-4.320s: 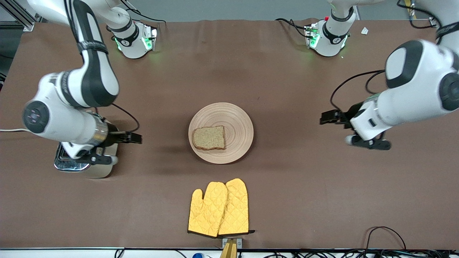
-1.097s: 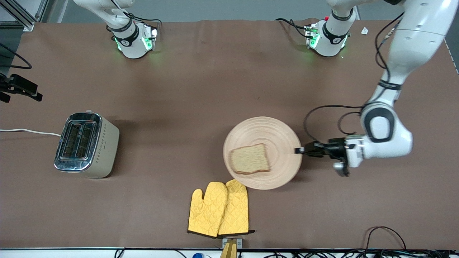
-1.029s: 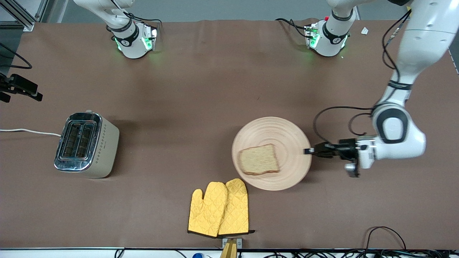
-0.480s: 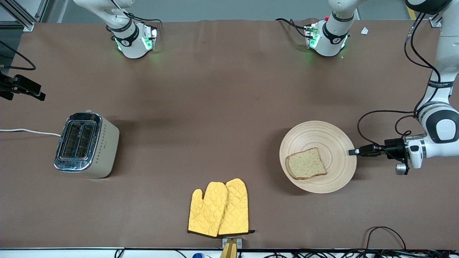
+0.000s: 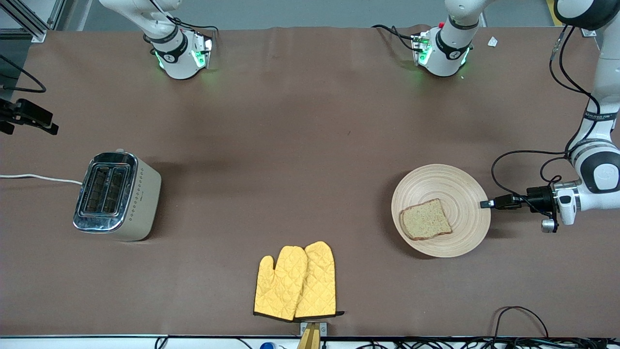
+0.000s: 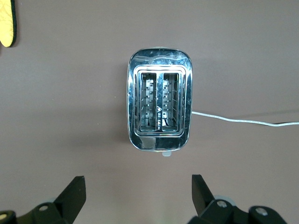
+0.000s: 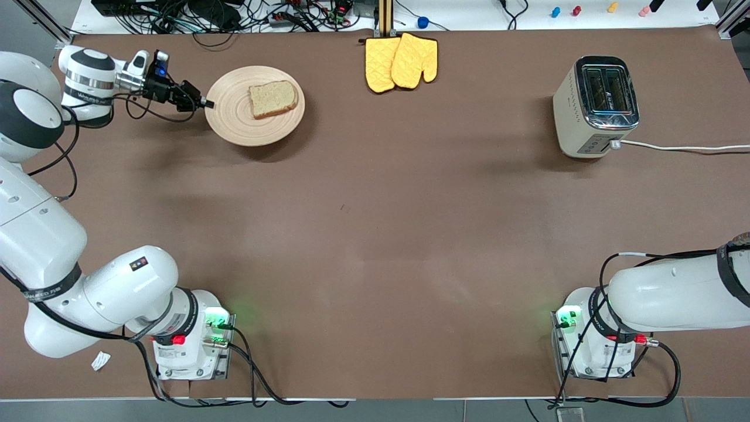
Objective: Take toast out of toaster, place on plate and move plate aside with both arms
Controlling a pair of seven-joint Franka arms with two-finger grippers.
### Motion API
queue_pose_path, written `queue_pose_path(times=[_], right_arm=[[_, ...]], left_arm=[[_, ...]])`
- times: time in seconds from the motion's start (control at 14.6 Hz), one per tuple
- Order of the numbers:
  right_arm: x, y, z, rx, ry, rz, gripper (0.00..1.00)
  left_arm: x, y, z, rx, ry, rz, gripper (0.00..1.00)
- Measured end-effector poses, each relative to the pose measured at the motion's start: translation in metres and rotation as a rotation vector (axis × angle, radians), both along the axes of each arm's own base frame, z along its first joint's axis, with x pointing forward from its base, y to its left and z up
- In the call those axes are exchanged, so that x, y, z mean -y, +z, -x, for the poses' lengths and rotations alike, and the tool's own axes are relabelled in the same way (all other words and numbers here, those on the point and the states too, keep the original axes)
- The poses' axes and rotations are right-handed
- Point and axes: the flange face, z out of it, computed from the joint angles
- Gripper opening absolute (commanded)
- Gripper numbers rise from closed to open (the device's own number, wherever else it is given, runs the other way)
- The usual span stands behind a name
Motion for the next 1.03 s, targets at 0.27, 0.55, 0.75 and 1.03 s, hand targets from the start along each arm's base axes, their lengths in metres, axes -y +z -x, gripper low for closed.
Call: queue_pose_path(times=[0.27, 0.55, 0.75, 1.03], right_arm=[[0.001, 0.000, 0.000, 0.000, -0.001, 0.000, 1.00], [0.002, 0.000, 0.001, -0.006, -0.002, -0.001, 1.00], [0.003, -0.001, 0.001, -0.008, -0.001, -0.001, 1.00], [0.004, -0.001, 0.002, -0.010, -0.001, -0.001, 1.00]], left_arm=[[-0.014, -0.023, 0.001, 0.000, 0.011, 0.008, 0.34], [-0.014, -0.018, -0.004, 0.013, 0.004, 0.011, 1.00], [-0.020, 0.003, -0.020, 0.049, -0.034, -0.053, 1.00], [-0.007, 0.072, -0.047, 0.067, -0.108, -0.216, 1.00]])
